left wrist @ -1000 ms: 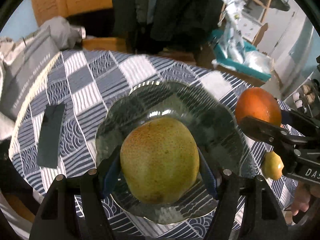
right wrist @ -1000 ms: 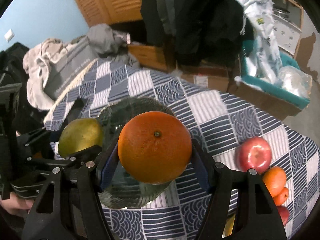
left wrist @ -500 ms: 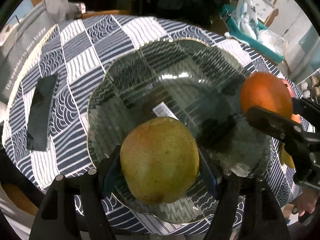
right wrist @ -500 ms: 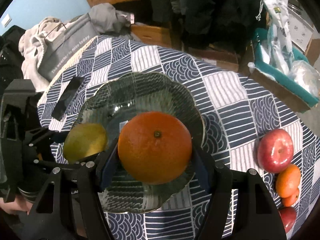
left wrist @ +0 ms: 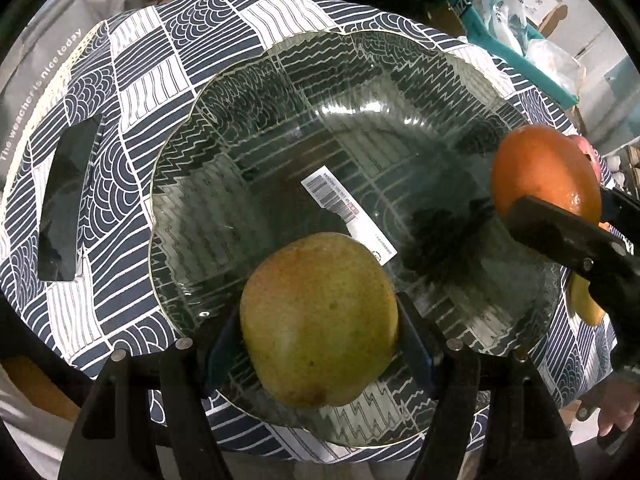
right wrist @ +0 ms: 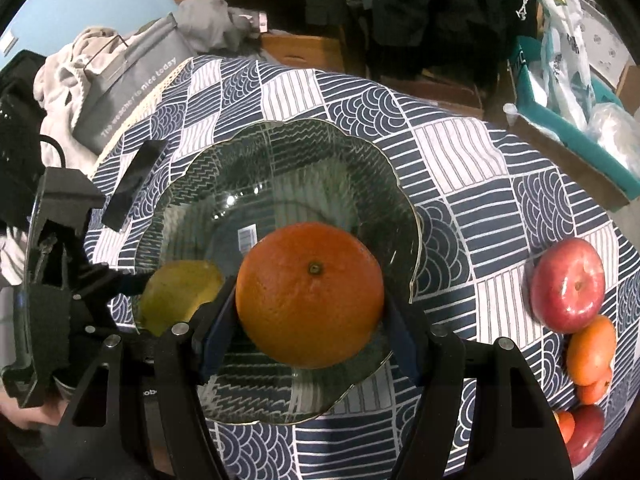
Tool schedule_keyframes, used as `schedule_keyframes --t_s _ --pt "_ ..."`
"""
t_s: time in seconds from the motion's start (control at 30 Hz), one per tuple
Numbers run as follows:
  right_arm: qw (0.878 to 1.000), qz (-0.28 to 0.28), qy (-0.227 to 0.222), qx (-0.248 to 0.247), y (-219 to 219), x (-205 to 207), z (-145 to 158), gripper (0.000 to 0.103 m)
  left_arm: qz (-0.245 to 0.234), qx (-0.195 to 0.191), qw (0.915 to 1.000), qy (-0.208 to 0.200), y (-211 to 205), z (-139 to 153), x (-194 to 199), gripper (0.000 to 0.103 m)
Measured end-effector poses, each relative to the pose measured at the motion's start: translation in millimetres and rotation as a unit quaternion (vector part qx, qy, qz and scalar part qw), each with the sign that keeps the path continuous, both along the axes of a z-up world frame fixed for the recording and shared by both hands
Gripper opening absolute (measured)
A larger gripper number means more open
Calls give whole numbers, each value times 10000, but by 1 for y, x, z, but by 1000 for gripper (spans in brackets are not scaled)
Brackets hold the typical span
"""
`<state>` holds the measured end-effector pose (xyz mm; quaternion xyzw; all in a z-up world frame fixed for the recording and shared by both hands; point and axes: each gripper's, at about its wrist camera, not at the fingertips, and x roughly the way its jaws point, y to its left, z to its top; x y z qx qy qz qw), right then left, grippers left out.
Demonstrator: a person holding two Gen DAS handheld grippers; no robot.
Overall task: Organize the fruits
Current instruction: 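Lower the pear into the glass bowl and open the left gripper while the right releases the orange there, then withdraw both grippers from the glass bowl back toward the fruit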
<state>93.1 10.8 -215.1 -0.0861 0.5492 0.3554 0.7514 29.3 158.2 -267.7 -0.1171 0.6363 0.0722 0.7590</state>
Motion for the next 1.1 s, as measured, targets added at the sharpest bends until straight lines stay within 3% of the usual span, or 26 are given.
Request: schedule_keyframes --t_s 0.1,0.2,0.47,0.6,0.83,1.1 --pt "10000 -16 63 -7 0 0 -3 69 -2 -2 10000 -74 -1 6 -1 75" --pt "9999 -23 146 -22 -1 1 -6 69 -63 220 9990 -374 -3 23 -1 93" --pt "9997 -75 233 13 -5 -1 -7 71 -185 268 9983 -491 -12 33 -5 94" --pt "9993 -125 146 333 -9 -1 10 71 -251 284 9975 -593 -14 41 -3 94" --pt "9977 -283 -252 566 -21 -6 45 71 -279 197 9954 -900 -20 65 -3 94" --pt "9905 -610 -1142 452 -49 -19 92 71 -420 109 9898 -1359 -41 101 -3 94"
